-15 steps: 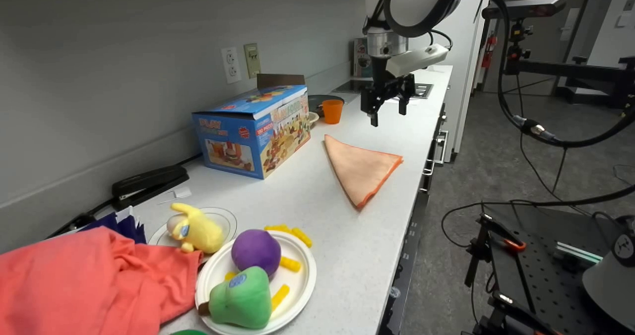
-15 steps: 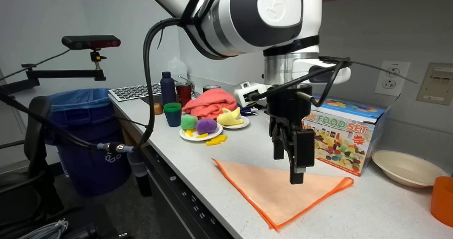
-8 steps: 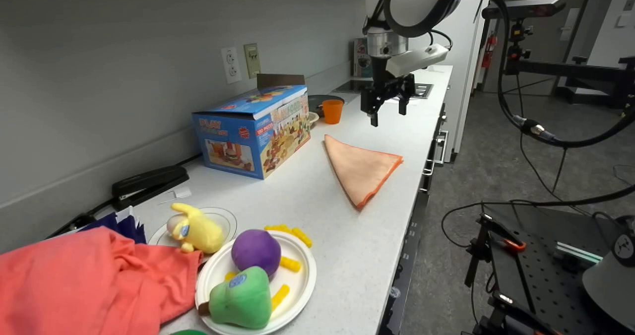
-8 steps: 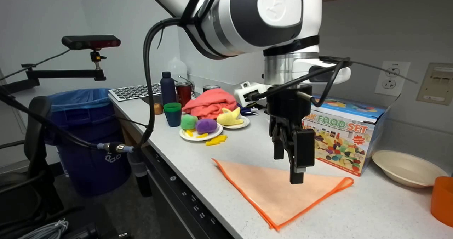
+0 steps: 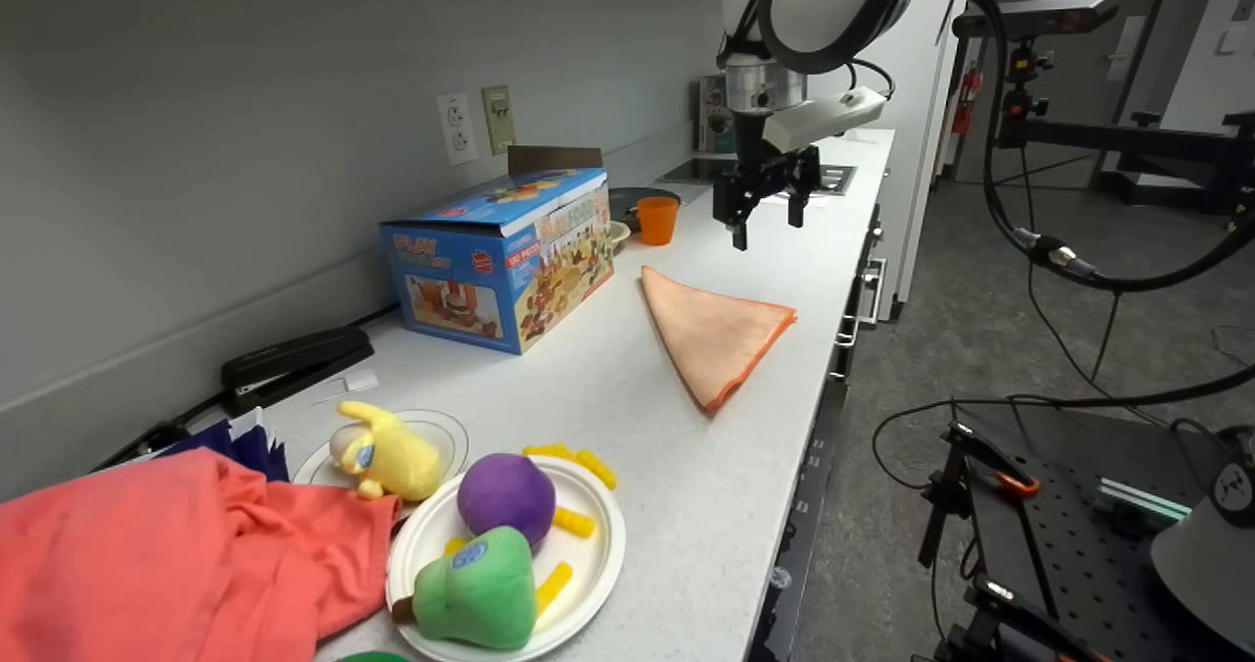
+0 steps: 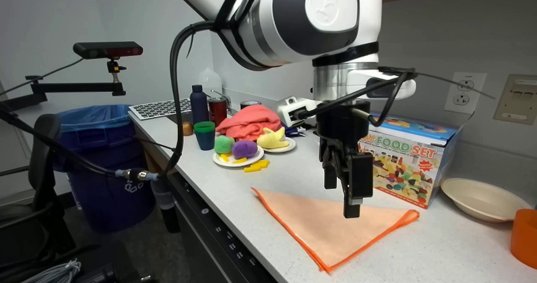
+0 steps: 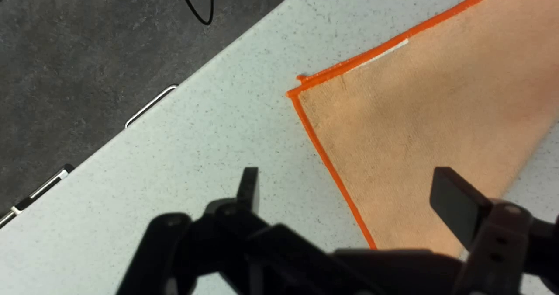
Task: Unfold the cloth
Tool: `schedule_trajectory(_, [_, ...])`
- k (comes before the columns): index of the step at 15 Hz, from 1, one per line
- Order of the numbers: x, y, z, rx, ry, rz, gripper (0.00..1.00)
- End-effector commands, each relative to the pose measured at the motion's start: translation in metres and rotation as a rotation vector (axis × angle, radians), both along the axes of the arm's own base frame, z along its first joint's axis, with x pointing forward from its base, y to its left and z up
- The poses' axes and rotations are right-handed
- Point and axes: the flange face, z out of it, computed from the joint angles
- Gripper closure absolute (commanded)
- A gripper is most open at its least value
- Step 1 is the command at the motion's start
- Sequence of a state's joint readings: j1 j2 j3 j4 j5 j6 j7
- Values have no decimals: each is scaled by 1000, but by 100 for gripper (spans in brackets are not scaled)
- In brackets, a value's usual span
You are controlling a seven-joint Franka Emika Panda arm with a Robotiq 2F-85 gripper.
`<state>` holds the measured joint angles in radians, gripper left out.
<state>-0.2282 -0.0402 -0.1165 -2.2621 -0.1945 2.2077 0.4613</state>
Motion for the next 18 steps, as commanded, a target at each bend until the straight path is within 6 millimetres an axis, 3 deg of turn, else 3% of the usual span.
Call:
schedule_trajectory(1, [-6,0,-14,12,17,-11,0])
schedule_trajectory(5, [-17,-2,-47,40,55,-45,0])
schedule_trajectory(8, [-29,-13,-66,40,53,-68,0])
schedule_trajectory(18, [-18,-6,-121,48,5,-123,0])
